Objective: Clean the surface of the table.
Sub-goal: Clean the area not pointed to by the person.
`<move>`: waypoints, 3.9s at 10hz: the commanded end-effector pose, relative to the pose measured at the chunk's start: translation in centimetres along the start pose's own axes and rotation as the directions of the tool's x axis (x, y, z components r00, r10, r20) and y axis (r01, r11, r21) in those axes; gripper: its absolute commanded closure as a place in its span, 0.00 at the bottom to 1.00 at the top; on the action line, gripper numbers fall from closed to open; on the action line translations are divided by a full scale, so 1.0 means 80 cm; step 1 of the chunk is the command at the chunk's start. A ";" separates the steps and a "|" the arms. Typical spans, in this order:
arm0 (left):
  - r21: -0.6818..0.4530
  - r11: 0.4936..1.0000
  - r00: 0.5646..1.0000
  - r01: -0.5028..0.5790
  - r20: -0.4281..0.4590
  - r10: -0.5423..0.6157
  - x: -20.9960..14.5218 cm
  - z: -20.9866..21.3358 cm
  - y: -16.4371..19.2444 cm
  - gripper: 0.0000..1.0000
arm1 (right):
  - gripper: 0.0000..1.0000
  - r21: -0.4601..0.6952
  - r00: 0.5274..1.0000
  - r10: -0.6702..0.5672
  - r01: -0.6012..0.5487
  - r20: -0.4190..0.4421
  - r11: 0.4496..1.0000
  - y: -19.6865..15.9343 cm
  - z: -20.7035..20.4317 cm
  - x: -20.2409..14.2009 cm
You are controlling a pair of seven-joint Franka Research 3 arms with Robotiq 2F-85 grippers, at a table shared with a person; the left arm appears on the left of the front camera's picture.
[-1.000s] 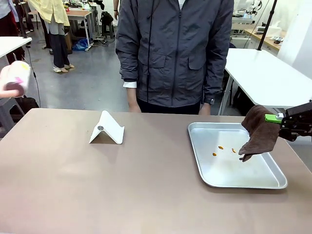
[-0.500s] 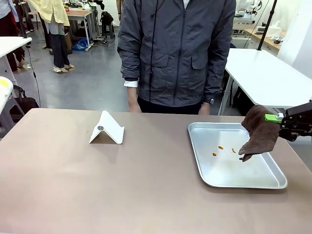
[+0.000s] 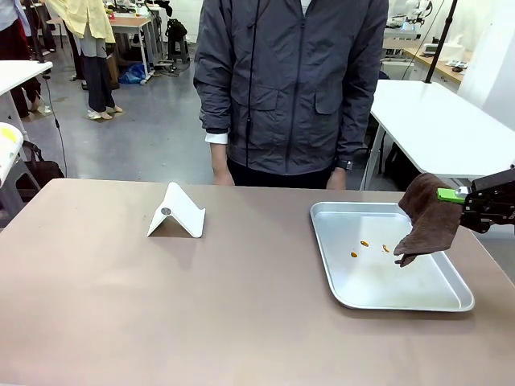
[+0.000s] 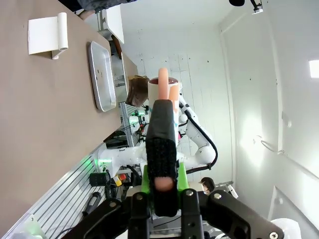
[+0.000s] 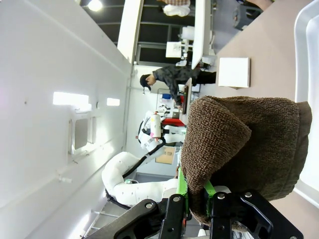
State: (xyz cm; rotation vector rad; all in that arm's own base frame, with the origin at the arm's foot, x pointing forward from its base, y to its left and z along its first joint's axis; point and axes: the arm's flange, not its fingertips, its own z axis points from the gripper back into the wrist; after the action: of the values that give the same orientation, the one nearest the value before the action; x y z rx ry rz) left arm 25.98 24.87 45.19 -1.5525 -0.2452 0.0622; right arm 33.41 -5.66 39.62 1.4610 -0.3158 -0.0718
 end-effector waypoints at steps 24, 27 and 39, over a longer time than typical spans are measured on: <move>-0.014 1.000 1.000 -0.002 0.011 0.002 0.003 -0.002 -0.005 0.78 | 0.91 -0.730 0.978 0.179 -0.201 -0.109 0.654 -0.159 -0.099 0.131; -0.014 1.000 1.000 -0.002 0.011 0.002 0.003 -0.002 -0.005 0.78 | 0.91 -0.670 0.978 0.181 -0.205 -0.107 0.713 -0.179 -0.116 0.127; -0.014 1.000 1.000 -0.002 0.011 0.002 0.003 -0.002 -0.005 0.78 | 0.91 -0.480 0.930 0.175 -0.321 -0.323 0.816 -0.205 -0.243 0.091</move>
State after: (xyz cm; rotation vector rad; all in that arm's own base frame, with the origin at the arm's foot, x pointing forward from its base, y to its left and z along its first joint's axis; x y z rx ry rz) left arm 26.08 24.83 45.10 -1.5540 -0.2422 0.0625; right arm 47.87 8.81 24.80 0.9159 -0.2367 0.2042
